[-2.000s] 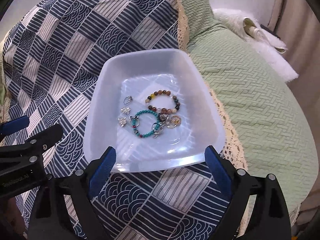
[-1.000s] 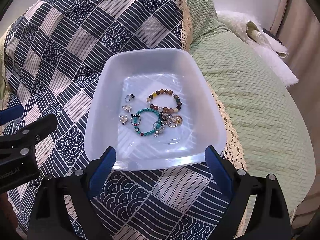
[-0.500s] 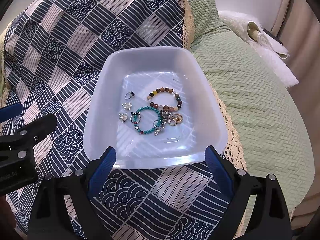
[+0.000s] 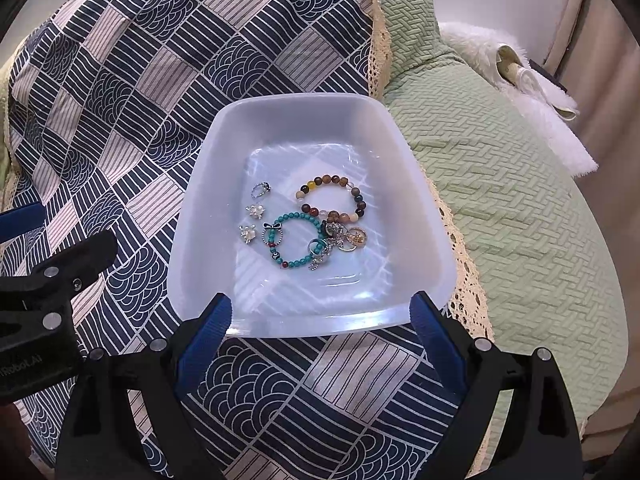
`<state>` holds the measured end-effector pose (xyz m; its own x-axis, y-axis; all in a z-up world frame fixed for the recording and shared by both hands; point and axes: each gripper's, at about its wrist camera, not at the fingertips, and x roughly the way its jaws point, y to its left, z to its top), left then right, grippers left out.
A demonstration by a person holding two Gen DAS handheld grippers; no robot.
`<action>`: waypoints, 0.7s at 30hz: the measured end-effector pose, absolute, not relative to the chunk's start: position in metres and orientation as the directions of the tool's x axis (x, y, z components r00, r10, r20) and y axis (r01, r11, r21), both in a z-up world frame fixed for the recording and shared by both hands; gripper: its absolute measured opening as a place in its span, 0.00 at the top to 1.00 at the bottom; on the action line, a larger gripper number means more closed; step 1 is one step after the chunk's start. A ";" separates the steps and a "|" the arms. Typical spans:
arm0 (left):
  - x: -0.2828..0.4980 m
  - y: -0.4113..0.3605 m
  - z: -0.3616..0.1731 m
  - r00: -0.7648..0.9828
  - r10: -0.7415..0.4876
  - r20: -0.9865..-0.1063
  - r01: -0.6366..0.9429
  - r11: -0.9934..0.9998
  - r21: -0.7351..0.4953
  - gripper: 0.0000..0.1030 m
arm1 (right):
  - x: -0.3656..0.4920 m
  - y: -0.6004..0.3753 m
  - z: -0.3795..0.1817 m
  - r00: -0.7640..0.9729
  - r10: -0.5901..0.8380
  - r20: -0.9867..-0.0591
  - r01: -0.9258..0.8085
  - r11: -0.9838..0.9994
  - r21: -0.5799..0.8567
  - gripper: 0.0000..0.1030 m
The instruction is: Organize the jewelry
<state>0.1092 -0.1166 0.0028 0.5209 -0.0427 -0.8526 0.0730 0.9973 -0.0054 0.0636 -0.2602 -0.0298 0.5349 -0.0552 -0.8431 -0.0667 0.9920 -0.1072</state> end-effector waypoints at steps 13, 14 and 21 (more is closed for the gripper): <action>0.109 -0.118 0.003 0.522 -0.037 -0.852 0.079 0.997 0.005 0.15 | 0.064 -0.261 -0.031 0.536 -0.057 -0.842 -0.065 0.992 -0.109 0.13; 0.109 -0.118 0.003 0.521 -0.038 -0.853 0.080 0.997 0.005 0.15 | 0.063 -0.261 -0.031 0.536 -0.058 -0.842 -0.064 0.992 -0.109 0.13; 0.110 -0.117 0.003 0.518 -0.037 -0.854 0.073 0.997 0.001 0.15 | 0.063 -0.259 -0.032 0.532 -0.059 -0.845 -0.076 0.990 -0.117 0.13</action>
